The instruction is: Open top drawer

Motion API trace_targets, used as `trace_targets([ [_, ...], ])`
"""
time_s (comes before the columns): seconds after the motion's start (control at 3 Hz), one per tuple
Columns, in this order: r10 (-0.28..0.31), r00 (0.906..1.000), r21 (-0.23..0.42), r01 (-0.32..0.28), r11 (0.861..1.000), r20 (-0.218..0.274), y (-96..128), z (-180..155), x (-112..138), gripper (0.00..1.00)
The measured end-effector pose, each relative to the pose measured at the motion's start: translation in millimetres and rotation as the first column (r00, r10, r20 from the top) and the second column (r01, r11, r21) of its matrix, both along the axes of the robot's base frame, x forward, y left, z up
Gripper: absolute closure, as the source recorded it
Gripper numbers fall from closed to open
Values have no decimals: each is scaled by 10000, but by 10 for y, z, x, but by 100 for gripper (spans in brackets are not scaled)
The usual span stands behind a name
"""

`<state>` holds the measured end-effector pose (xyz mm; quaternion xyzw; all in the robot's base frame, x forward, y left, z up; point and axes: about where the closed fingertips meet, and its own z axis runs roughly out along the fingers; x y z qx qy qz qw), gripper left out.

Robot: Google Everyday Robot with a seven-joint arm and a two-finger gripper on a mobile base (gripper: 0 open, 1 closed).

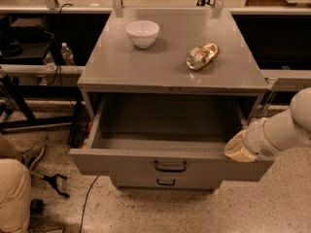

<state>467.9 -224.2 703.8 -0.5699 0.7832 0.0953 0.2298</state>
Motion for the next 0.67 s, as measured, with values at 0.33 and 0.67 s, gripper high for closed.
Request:
trace_targets([
  [0.33, 18, 10000, -1, -18, 10000, -8, 8, -3, -2, 75],
  [0.67, 19, 10000, -1, -19, 10000, -9, 9, -1, -2, 53],
])
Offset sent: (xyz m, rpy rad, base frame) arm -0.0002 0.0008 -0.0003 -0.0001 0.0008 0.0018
